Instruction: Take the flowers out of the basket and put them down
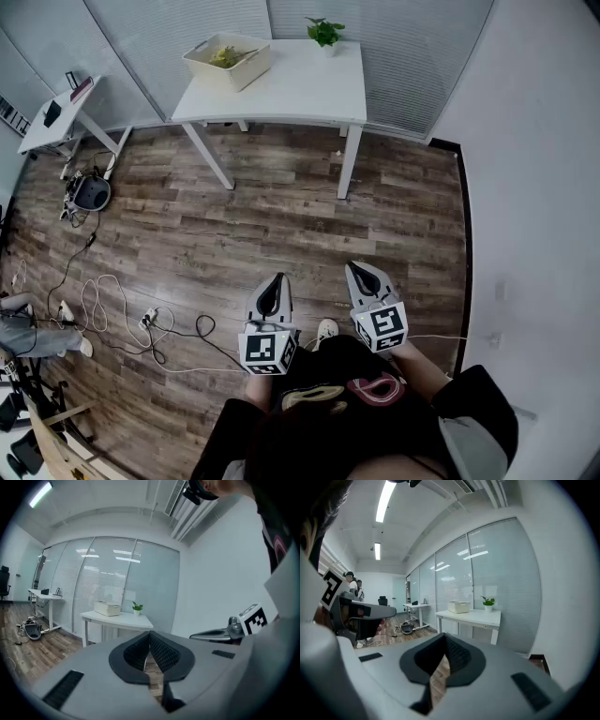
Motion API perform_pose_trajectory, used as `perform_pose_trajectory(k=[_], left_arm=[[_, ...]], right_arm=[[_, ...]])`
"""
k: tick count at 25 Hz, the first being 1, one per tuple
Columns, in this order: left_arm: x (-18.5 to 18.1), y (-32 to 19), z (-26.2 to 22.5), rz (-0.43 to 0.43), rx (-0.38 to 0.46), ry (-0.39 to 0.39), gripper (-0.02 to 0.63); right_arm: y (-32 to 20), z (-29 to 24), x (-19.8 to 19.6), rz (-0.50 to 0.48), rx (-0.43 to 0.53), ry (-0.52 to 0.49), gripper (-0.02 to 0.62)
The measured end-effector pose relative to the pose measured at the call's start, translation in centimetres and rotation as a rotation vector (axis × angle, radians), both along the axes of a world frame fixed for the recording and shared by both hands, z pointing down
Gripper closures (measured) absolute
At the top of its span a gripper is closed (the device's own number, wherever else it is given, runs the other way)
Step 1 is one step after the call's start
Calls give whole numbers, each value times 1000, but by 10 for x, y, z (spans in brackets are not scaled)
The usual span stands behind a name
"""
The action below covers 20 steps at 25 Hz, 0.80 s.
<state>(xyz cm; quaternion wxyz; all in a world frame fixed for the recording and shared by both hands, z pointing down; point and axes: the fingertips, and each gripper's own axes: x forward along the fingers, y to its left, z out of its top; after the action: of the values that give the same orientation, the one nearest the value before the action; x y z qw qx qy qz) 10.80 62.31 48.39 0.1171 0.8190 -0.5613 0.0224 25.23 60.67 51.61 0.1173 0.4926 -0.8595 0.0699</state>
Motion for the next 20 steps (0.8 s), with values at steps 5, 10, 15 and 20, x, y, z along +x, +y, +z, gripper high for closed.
perform_pose_trajectory(k=[5, 10, 15, 20], left_arm=[[-5, 6, 3, -8, -7, 32, 589], [-11, 5, 13, -30, -25, 25, 589], [-8, 5, 11, -33, -25, 68, 589], [-8, -4, 12, -4, -29, 70, 589]], right_arm=[[1, -7, -9, -17, 28, 11, 588], [-7, -14, -13, -29, 49, -2, 588], [-15, -17, -6, -18, 40, -78, 586], [-24, -12, -13, -34, 22, -101, 586]])
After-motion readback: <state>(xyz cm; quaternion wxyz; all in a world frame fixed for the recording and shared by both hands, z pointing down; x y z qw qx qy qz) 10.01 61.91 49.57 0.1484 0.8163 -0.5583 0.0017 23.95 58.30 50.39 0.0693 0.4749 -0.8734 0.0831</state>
